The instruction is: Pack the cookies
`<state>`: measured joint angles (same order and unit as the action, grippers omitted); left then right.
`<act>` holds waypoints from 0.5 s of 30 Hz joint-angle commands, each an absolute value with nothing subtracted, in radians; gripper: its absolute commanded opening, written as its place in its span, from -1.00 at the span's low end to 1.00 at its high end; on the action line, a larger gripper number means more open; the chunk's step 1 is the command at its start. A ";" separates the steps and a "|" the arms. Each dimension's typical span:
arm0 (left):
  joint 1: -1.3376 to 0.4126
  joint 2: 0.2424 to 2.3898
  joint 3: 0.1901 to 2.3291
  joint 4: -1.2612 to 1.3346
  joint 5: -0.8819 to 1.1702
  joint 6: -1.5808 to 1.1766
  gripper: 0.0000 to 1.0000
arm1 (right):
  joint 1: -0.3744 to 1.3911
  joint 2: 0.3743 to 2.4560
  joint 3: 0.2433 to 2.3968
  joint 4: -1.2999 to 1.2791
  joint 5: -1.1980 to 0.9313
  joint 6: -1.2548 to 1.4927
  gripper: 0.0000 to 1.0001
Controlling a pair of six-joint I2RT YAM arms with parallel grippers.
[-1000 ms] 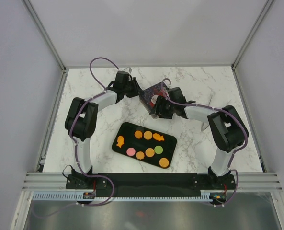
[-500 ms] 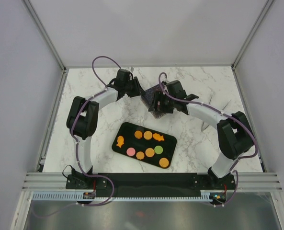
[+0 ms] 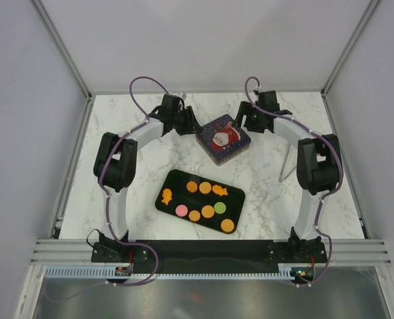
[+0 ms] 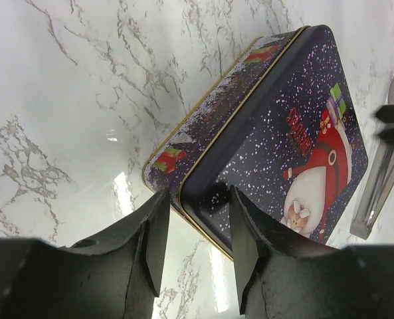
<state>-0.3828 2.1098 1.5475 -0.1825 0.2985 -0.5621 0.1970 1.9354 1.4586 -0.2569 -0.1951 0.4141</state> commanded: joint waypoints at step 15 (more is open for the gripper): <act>-0.388 2.269 1.597 -0.422 0.290 -0.492 -0.28 | 0.225 1.933 1.304 -0.130 -0.437 0.477 0.67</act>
<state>-0.3752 2.1544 1.6287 -0.2546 0.3386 -0.5518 0.2039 1.9732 1.3258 -0.1356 -0.3458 0.4522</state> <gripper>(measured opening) 0.427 0.833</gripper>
